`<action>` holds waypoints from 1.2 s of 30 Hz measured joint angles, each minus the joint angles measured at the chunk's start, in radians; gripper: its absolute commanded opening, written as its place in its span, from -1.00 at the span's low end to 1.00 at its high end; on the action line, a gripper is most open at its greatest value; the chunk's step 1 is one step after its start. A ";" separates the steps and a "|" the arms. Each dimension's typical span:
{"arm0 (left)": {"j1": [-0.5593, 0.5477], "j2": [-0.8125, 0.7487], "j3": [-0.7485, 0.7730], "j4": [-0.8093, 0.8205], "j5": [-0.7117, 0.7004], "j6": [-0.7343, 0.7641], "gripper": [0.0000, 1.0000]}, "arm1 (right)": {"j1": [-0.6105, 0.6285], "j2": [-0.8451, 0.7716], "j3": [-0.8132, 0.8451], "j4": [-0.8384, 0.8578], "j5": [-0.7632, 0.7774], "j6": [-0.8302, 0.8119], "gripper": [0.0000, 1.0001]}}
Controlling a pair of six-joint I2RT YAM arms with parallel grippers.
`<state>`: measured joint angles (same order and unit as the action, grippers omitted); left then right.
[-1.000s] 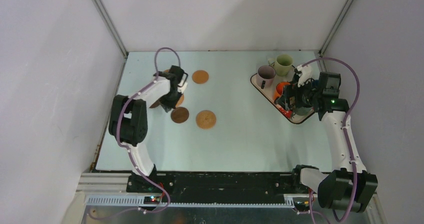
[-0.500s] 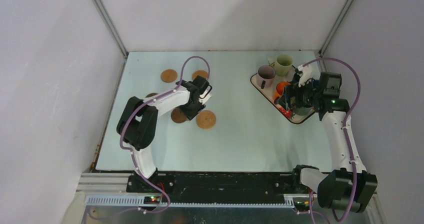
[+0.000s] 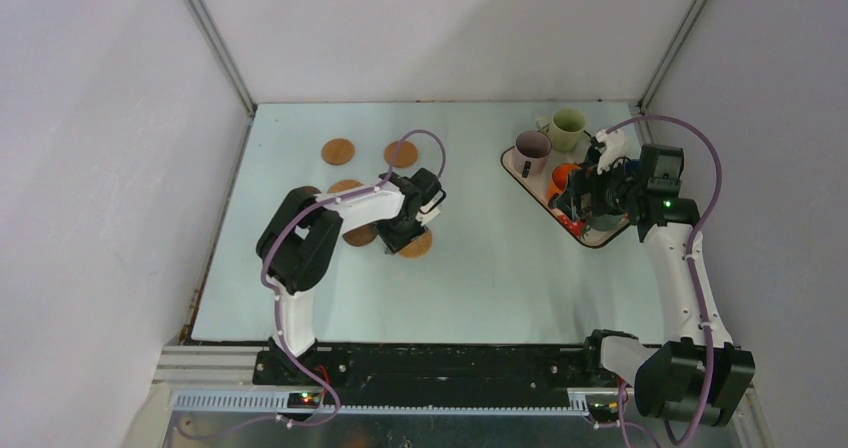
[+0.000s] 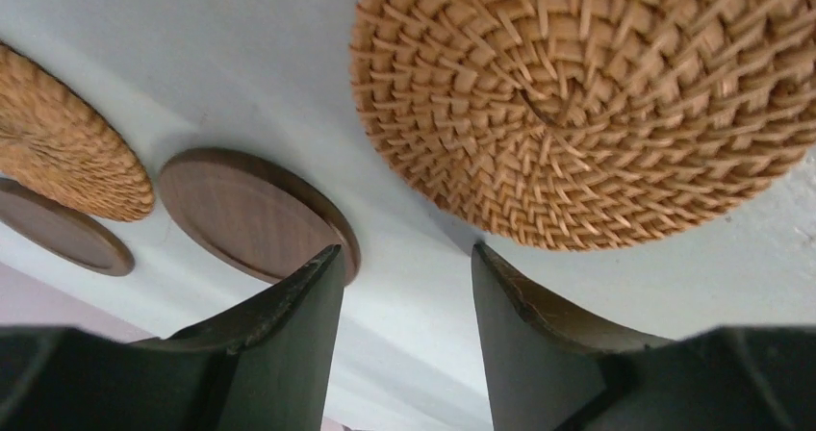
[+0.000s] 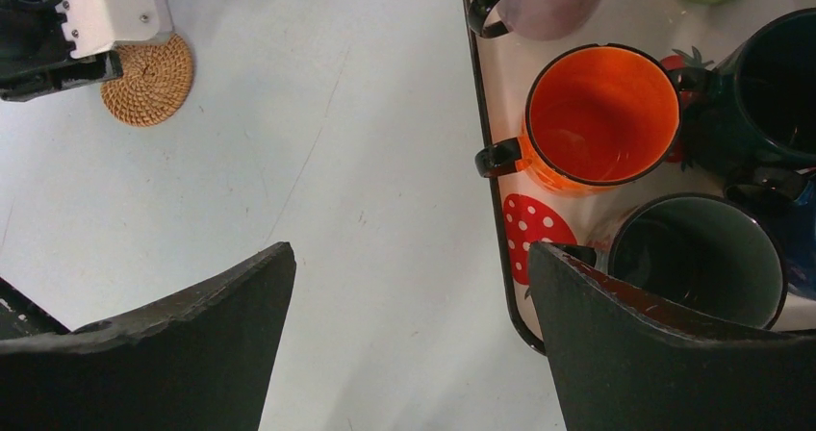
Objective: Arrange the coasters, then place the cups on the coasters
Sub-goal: Move the coaster to the center of the board.
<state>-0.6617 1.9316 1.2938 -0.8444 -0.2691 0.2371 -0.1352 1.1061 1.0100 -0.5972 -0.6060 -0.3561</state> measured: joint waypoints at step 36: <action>-0.126 0.192 0.364 -0.076 -0.015 0.000 0.17 | -0.006 0.000 0.000 -0.001 -0.005 0.000 0.90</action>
<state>-0.7876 2.1231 1.6573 -0.9207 -0.2840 0.2375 -0.1410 1.1061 1.0100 -0.5980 -0.6109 -0.3561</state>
